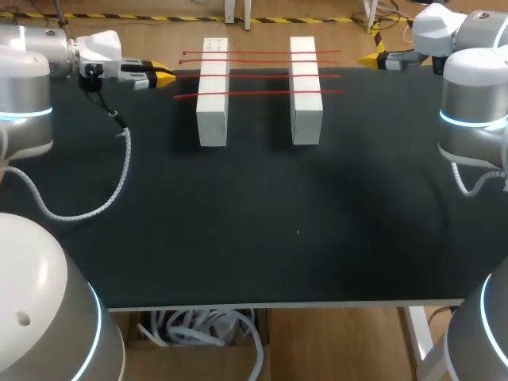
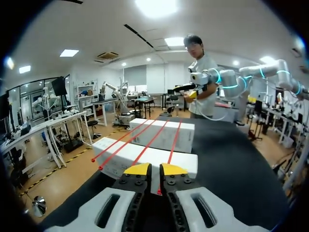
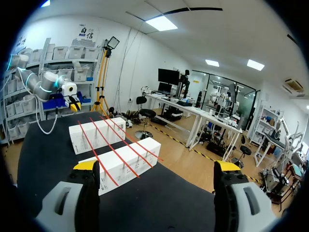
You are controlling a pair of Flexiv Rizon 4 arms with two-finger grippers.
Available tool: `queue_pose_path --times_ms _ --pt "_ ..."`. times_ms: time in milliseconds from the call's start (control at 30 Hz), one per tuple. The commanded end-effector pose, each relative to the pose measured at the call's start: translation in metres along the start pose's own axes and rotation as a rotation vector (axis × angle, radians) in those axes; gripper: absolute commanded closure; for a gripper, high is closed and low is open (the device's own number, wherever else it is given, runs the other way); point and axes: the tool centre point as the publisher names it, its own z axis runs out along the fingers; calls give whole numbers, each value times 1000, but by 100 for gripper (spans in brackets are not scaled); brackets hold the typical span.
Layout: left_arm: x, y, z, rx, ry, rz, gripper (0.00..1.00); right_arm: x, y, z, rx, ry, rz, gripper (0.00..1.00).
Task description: Grab the tape and strap the tape.
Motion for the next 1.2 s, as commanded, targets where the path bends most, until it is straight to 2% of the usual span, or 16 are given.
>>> queue_pose_path --times_ms 33,100,133,400,600,667,1200 --pt "-7 6 4 3 55 -2 85 0 0 0 0 0 0 0" --pt "-7 7 5 11 66 -2 84 0 0 0 0 0 0 0" --pt "-6 8 7 10 66 -2 78 0 0 0 0 0 0 0" --pt "-1 18 16 13 85 -15 70 0 0 0 0 0 0 0" --pt "6 26 24 18 105 -21 73 0 0 0 0 0 0 0" --pt "7 29 26 22 109 -23 71 0 0 0 0 0 0 0" --pt "9 43 32 56 118 -32 73 0 0 0 0 0 0 0"
